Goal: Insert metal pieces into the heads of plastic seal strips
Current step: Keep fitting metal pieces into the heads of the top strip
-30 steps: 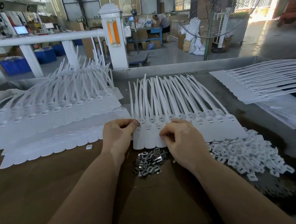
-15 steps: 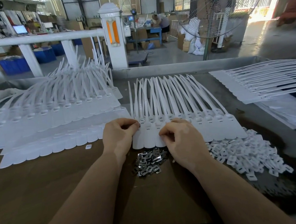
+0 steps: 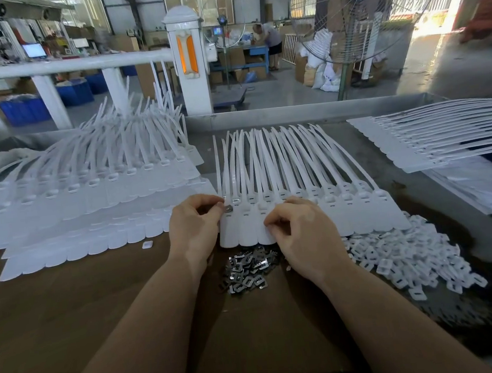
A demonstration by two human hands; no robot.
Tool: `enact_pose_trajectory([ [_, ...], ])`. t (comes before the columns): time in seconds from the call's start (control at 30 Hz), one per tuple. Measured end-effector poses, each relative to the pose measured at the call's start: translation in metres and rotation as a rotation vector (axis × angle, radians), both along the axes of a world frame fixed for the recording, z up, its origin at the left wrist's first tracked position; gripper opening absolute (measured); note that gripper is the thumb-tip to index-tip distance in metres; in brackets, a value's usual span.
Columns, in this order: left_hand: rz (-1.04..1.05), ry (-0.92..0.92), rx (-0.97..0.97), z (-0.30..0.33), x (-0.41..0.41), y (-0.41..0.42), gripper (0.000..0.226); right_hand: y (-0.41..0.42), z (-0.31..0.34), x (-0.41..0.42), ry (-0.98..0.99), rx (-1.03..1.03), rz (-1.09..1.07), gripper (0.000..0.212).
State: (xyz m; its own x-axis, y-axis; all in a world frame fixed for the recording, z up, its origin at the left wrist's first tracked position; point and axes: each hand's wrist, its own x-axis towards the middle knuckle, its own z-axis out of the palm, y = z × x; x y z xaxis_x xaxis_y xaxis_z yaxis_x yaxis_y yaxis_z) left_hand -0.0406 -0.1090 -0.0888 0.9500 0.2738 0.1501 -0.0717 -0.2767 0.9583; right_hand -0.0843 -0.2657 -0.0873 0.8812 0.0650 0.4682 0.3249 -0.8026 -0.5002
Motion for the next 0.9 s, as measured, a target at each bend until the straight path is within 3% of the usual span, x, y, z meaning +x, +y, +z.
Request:
enact_pose_trajectory([
  [0.43, -0.04, -0.04, 0.282, 0.0013, -0.001, -0.0012, 0.028, -0.0003, -0.0003, -0.0006, -0.002, 0.009, -0.002, 0.01],
  [0.9, -0.028, -0.068, 0.361, 0.001, -0.0012, -0.0016, 0.028, 0.0004, -0.0003, -0.0003, -0.008, 0.004, 0.001, 0.011],
])
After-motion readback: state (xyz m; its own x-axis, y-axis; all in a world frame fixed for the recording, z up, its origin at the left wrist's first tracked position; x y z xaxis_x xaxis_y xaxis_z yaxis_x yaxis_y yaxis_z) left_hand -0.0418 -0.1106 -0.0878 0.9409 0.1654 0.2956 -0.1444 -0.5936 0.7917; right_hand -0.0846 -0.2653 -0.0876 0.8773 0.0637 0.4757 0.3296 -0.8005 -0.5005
